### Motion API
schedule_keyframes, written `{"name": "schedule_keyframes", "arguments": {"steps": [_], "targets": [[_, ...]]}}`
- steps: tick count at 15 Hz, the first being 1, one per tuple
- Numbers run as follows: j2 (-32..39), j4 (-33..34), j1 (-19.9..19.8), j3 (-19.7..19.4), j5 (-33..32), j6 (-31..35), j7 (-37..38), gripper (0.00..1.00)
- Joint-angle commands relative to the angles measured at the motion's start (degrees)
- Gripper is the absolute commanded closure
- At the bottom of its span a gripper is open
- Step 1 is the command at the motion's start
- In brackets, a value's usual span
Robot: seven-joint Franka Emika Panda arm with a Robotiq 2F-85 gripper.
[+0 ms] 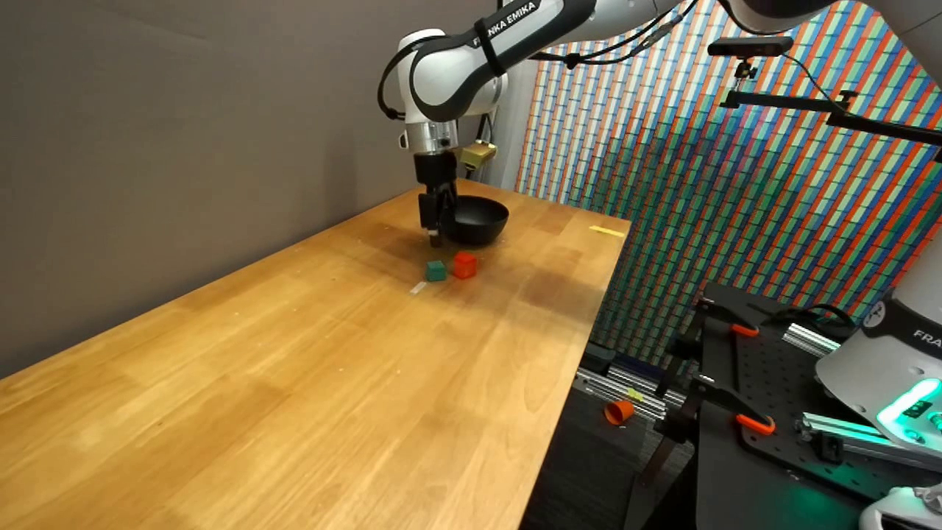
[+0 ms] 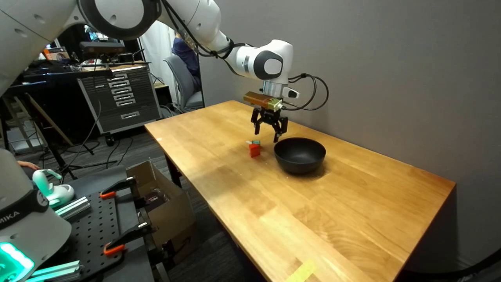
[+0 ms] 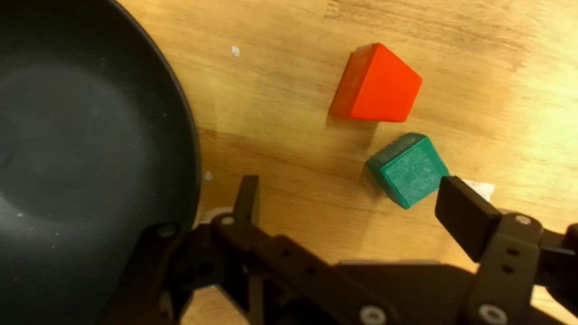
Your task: Put the orange and green blocks in the black bowl
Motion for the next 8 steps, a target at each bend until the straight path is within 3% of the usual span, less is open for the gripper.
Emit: {"name": "schedule_keyframes", "arguments": {"steps": [1,8], "targets": [[-2.5,-1.46,1.62,-1.03,0.1,-0.82,3.69,0.0],[-7.14,-10.45,2.13,-1.97,0.49,1.94,10.56,0.0]]}}
